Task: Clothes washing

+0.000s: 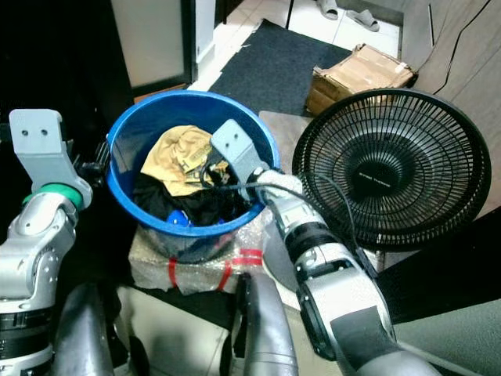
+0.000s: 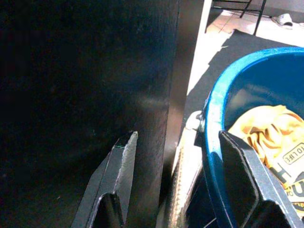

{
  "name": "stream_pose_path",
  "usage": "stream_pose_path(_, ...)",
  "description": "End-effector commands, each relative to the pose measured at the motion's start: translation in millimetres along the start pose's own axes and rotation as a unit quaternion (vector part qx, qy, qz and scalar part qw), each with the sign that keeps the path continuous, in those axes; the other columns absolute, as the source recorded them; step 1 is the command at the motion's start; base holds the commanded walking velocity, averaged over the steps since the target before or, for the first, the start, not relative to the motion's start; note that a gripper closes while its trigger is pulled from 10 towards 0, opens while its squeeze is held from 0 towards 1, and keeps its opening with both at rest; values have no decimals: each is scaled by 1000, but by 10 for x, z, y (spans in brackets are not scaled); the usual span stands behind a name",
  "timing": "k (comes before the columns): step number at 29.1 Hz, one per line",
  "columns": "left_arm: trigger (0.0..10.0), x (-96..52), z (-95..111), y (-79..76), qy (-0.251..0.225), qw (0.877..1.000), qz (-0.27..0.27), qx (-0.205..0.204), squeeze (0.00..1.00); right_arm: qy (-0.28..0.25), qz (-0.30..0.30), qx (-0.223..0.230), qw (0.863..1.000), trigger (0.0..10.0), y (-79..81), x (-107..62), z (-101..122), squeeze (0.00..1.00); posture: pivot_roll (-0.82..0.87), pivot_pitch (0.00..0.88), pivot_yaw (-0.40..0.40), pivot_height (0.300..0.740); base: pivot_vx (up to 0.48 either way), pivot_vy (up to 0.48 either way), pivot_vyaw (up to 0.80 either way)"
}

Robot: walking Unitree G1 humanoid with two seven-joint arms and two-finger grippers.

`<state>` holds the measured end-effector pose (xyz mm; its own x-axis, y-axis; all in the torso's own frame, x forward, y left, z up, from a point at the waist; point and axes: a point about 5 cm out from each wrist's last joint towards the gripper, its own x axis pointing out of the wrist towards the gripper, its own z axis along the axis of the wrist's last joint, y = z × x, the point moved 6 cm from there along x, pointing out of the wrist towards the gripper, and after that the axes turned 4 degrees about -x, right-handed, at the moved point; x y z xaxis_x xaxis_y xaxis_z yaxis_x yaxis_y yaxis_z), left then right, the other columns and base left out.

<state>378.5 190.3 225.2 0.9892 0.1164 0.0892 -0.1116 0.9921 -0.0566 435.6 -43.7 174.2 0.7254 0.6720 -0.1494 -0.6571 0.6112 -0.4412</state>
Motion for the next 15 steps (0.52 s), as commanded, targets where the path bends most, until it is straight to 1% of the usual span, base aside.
stream_pose_path(1, 10000, -11, -61, 60, 11, 1000, 13, 1, 0, 24, 16, 11, 1000, 10000, 100, -43, -197, 0, 121, 209, -79, 445, 0, 0, 0)
stream_pose_path(2, 10000, -5, -63, 56, 11, 1000, 12, 1, 0, 9, 47, -8, 999, 10000, 206, -68, -178, 0, 112, 200, -71, 445, 0, 0, 0)
stream_pose_path(4, 10000, -5, -63, 56, 11, 1000, 12, 1, 0, 9, 47, -8, 999, 10000, 206, -68, -178, 0, 112, 200, -71, 445, 0, 0, 0)
stream_pose_path(5, 10000, 1, -66, 50, 11, 1000, 10, 1, 0, 3, 77, -24, 997, 10000, 351, -117, -230, 0, 106, 194, -71, 445, 0, 0, 0)
stream_pose_path(7, 10000, 1, -66, 50, 11, 1000, 10, 1, 0, 3, 77, -24, 997, 10000, 351, -117, -230, 0, 106, 194, -71, 445, 0, 0, 0)
stream_pose_path(8, 10000, 7, -67, 44, 11, 1000, 9, 2, 0, 6, 83, -28, 996, 10000, 430, -157, -309, 0, 107, 194, -70, 445, 0, 0, 0)
stream_pose_path(9, 10000, 7, -67, 44, 11, 1000, 9, 2, 0, 6, 83, -28, 996, 10000, 430, -157, -309, 0, 107, 194, -70, 445, 0, 0, 0)
stream_pose_path(10, 10000, 12, -67, 39, 11, 1000, 8, 3, 0, 27, 66, -20, 997, 10000, 414, -201, -451, 0, 105, 194, -65, 445, 0, 0, 0)
stream_pose_path(11, 10000, 16, -65, 38, 11, 1000, 7, 3, 0, 54, 46, -8, 997, 10000, 358, -255, -600, 0, 103, 194, -64, 445, 0, 0, 0)
stream_pose_path(13, 10000, 16, -65, 38, 11, 1000, 7, 3, 0, 54, 46, -8, 997, 10000, 358, -255, -600, 0, 103, 194, -64, 445, 0, 0, 0)
stream_pose_path(15, 10000, 22, -58, 39, 10, 1000, 6, 4, 0, 91, 21, -5, 996, 10000, 251, -373, -806, 0, 99, 196, -64, 445, 0, 0, 0)
